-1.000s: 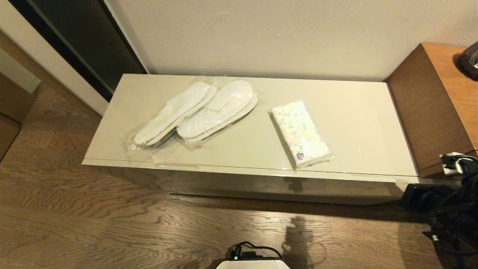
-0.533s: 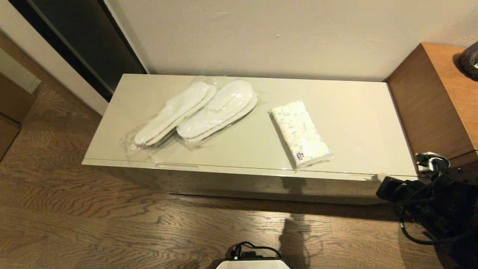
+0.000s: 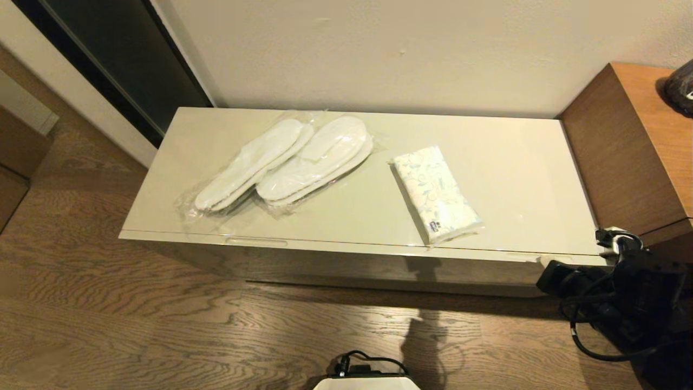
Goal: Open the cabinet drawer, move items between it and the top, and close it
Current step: Open the drawer
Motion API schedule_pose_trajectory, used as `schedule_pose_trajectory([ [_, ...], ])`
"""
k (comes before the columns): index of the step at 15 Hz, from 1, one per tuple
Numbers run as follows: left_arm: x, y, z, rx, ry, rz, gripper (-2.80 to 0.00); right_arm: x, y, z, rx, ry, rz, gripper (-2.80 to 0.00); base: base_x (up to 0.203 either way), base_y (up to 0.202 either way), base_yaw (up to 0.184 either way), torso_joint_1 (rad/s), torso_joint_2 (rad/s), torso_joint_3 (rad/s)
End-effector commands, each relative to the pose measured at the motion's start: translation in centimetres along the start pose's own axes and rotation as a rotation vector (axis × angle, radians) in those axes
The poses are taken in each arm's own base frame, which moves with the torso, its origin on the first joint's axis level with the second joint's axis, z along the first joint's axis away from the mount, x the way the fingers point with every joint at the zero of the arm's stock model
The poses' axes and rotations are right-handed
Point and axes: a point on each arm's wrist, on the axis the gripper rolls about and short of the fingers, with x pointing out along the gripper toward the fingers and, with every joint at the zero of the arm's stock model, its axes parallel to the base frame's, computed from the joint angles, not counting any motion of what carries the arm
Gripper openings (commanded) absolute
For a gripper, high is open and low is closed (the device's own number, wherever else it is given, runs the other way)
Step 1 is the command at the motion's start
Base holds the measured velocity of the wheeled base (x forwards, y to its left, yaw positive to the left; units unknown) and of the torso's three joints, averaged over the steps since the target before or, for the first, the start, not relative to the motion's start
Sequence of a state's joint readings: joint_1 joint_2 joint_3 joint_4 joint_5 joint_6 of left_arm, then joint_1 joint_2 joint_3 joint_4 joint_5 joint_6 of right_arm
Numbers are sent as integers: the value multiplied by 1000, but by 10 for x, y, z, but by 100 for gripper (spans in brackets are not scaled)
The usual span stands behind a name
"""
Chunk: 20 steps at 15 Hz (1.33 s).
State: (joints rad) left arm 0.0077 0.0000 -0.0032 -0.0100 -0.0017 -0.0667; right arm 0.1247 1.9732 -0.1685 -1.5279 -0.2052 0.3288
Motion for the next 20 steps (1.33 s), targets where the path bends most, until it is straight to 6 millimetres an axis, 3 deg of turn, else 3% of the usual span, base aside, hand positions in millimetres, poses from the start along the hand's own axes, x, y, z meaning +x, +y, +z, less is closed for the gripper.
schedule_pose_trajectory([
  [1, 0, 0, 0, -1, 0, 0, -280, 1, 0, -5, 9, 19, -2, -280, 0, 0, 0, 0, 0, 0],
  [4, 0, 0, 0, -1, 1, 0, -280, 0, -3, -20, 0, 92, -21, -280, 0, 0, 0, 0, 0, 0],
  [7, 0, 0, 0, -1, 0, 0, -280, -1, -2, -22, 22, 101, -17, -280, 0, 0, 0, 0, 0, 0],
  [14, 0, 0, 0, -1, 1, 0, -280, -24, -5, -37, 131, 201, -34, -280, 0, 0, 0, 0, 0, 0],
  [20, 0, 0, 0, -1, 1, 0, -280, -35, -6, -30, 207, 155, -104, -280, 0, 0, 0, 0, 0, 0],
])
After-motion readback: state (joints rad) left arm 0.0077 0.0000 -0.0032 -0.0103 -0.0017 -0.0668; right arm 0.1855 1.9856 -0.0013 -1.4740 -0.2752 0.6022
